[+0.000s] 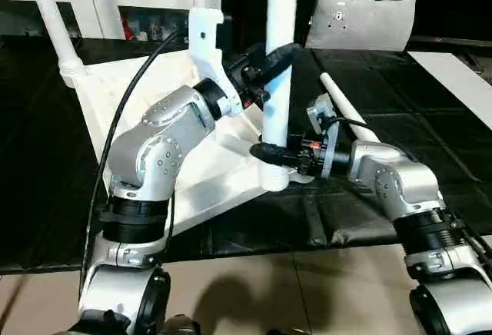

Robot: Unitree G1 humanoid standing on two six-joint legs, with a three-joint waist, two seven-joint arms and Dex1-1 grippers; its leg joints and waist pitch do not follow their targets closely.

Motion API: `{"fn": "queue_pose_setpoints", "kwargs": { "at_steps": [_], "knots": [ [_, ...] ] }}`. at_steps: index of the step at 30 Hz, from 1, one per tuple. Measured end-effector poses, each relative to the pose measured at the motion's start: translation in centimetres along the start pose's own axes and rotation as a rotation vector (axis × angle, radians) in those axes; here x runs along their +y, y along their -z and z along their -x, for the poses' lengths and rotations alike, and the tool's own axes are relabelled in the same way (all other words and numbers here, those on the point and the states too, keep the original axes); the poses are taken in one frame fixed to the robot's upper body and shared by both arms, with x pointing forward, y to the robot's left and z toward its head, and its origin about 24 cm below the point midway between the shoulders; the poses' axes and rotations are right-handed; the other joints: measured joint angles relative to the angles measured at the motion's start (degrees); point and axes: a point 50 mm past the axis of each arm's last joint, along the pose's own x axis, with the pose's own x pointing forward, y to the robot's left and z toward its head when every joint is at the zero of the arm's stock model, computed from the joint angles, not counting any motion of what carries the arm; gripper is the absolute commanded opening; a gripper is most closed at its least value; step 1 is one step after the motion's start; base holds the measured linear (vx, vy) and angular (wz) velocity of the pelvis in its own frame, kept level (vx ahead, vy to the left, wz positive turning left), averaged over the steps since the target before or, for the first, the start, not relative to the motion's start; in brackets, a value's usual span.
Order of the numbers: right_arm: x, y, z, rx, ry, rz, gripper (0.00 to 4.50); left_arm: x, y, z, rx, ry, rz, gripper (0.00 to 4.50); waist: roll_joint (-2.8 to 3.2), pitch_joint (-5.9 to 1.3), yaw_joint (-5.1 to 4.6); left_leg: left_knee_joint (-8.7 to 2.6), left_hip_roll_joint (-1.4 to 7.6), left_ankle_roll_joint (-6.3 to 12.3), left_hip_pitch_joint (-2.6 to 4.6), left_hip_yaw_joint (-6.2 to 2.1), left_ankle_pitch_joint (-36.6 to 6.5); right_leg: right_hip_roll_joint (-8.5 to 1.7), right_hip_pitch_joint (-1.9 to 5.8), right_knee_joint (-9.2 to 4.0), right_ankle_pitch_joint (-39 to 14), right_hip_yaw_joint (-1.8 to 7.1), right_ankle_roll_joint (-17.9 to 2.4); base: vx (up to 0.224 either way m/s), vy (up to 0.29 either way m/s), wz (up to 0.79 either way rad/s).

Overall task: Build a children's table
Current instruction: Pick table leg

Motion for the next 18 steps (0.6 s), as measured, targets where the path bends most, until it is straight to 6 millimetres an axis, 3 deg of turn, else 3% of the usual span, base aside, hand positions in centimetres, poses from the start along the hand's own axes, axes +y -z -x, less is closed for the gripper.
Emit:
{"fn": "queue_pose_setpoints", "kwargs": {
  "at_steps": [12, 18],
  "knots": [
    [-0.1, -0.4, -0.1, -0.01, 0.032, -0.003, 3.74, 0.6, 0.1, 0.2, 0.02, -0.027, -0.004, 1.72, 0.0, 0.0, 0.07, 0.0, 0.0, 0.0, -0.01, 0.0, 0.0, 0.0, 0.0, 0.0, 0.0, 0.0, 0.0, 0.0, 0.0, 0.0],
    [-0.3, -0.4, -0.5, -0.007, 0.055, -0.03, 3.77, -0.5, -0.1, -0.1, 0.014, 0.045, -0.065, 1.72, 0.0, 0.0, 0.09, -0.01, 0.0, 0.0, -0.01, 0.0, 0.0, 0.0, 0.0, -0.01, 0.0, 0.0, 0.0, 0.0, 0.0, 0.0]
  ]
}}
